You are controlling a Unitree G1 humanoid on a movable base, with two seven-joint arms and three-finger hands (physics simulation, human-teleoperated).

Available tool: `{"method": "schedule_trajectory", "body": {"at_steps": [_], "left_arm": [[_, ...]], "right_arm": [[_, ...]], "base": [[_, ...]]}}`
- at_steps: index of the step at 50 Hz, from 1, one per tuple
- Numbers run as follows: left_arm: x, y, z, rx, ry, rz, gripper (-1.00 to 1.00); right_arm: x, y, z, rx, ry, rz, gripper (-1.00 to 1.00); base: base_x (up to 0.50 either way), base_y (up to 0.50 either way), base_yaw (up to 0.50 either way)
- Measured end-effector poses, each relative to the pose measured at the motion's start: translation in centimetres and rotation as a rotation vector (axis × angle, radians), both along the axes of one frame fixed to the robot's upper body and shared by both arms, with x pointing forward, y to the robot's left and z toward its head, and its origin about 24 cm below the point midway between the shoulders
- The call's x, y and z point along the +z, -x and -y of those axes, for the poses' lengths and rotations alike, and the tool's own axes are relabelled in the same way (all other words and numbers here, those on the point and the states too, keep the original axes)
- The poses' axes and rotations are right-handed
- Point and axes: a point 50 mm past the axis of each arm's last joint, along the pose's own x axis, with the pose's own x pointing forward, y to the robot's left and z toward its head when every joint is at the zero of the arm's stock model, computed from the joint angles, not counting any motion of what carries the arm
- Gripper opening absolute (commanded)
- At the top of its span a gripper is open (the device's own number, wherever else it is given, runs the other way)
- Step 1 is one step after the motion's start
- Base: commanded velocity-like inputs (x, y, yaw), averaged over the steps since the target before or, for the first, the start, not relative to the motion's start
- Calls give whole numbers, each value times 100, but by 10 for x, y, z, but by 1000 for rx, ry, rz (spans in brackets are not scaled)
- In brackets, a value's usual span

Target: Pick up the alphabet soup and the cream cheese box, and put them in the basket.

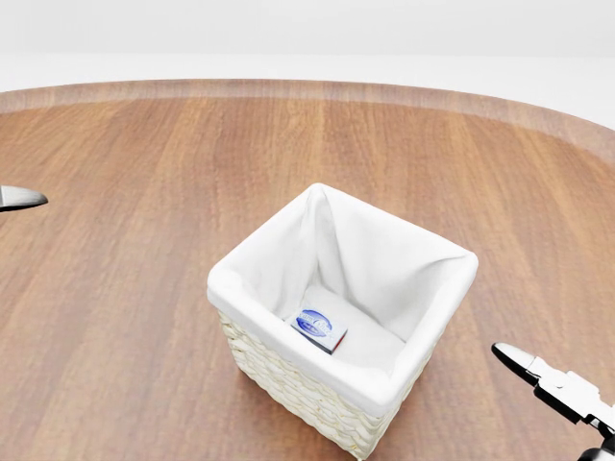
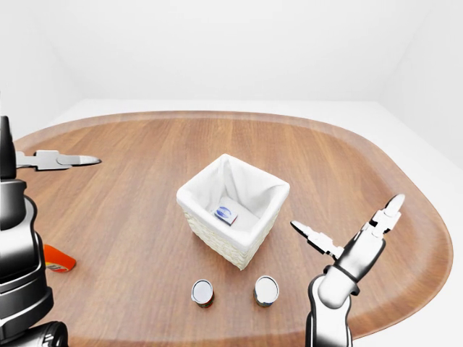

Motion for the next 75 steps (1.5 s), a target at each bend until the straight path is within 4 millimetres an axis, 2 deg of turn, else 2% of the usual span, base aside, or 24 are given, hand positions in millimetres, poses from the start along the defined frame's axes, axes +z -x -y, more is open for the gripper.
{"method": "schedule_trajectory", "body": {"at_steps": [46,63,75], "left_arm": [[3,4,-1,-2,0,19,100],[2,3,-2,-1,6,16,100],[2,2,-2,0,8,11,100]], "right_arm": [[5,5,0,-10,9,19,100],[2,24,-2,-47,33,-50,100],[6,37,-5,-2,58,-99,100]], "base": [[0,0,0],[0,0,0],[0,0,0]]}}
